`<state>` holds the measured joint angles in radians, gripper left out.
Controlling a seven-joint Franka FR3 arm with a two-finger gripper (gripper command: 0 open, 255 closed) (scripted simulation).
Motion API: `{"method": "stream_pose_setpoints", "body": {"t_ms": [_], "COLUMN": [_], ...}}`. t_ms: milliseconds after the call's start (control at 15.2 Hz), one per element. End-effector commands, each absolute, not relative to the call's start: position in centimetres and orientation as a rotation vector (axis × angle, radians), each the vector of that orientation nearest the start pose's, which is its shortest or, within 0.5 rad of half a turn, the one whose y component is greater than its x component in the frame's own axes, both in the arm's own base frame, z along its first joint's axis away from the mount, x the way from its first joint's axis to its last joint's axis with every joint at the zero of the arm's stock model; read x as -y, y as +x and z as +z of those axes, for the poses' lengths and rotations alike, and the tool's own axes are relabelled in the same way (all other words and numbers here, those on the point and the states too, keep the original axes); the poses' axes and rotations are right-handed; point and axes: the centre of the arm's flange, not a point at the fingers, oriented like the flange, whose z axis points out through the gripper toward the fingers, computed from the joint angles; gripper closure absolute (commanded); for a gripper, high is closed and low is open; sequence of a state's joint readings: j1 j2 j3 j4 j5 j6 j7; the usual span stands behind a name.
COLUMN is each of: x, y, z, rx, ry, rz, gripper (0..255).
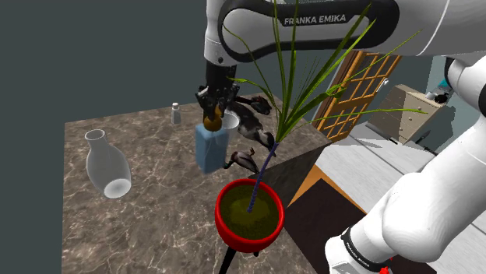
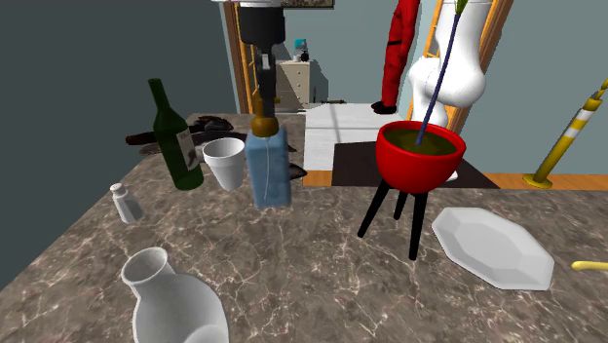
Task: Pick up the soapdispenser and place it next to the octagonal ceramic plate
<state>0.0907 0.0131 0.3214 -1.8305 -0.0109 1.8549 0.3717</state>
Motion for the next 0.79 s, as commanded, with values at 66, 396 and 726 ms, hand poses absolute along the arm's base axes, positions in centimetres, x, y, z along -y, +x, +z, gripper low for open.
{"method": "stream_pose_setpoints", "body": {"t_ms": [66, 396, 726], "x": [-22.7, -22.7, -22.7], "y": [52.2, 52.2, 52.2], "z": [53.4, 56.0, 58.6], "rx": [0.068, 0.068, 0.068], "ry": [-3.142, -3.142, -3.142], "rz": [-0.022, -0.022, -0.022], "gripper": [255, 255, 255]}}
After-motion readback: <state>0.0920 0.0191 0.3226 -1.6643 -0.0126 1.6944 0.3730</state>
